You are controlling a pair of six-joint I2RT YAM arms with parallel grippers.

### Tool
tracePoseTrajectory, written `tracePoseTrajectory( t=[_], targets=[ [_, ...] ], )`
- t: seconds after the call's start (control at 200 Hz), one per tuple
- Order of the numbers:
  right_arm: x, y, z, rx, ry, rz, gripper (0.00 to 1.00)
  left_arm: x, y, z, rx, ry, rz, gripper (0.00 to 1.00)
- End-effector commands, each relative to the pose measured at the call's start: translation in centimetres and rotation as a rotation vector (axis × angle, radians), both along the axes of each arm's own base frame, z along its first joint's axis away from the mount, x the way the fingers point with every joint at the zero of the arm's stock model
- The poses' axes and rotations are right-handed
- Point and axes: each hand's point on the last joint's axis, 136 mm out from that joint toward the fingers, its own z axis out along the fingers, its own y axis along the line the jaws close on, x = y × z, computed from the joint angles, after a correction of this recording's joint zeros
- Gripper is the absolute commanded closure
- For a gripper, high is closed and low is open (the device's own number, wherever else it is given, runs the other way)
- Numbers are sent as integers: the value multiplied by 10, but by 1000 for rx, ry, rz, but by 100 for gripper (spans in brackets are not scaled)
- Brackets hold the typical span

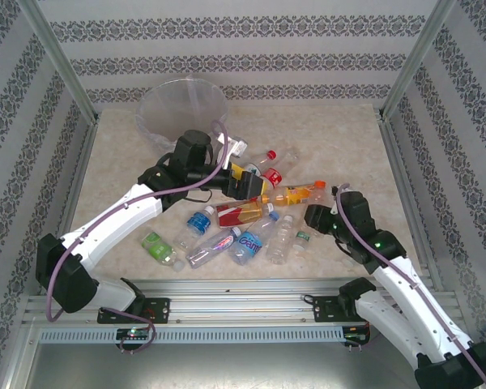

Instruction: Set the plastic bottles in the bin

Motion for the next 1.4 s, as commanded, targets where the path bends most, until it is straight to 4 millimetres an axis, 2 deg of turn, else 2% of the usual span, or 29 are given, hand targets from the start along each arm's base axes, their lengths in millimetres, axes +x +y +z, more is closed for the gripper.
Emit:
tracePoseTrajectory(
  t=[0.0, 0.275, 0.55, 0.719, 0.964, 1.209, 1.394],
  targets=[
    [9, 48, 55, 157, -170, 205, 50, 0, -6, 11, -55, -3, 1, 0],
    [1, 103, 94, 226, -286, 413, 49, 7, -14, 4, -94, 85, 10, 0],
    [0, 124, 108, 245, -348, 456, 50, 14, -21, -3, -137, 186, 15, 0],
    [0, 130, 112, 235, -366, 462, 49, 13, -27, -5, -158, 228, -15, 0],
    [6, 128, 113, 205, -376, 436, 49, 9, -32, -8, -165, 259, -51, 4],
    [8, 132, 114, 202, -376, 450, 49, 7, -36, -11, -170, 275, -78, 12],
    [10, 135, 112, 204, -369, 455, 49, 4, -38, -10, -170, 268, -92, 22]
  ],
)
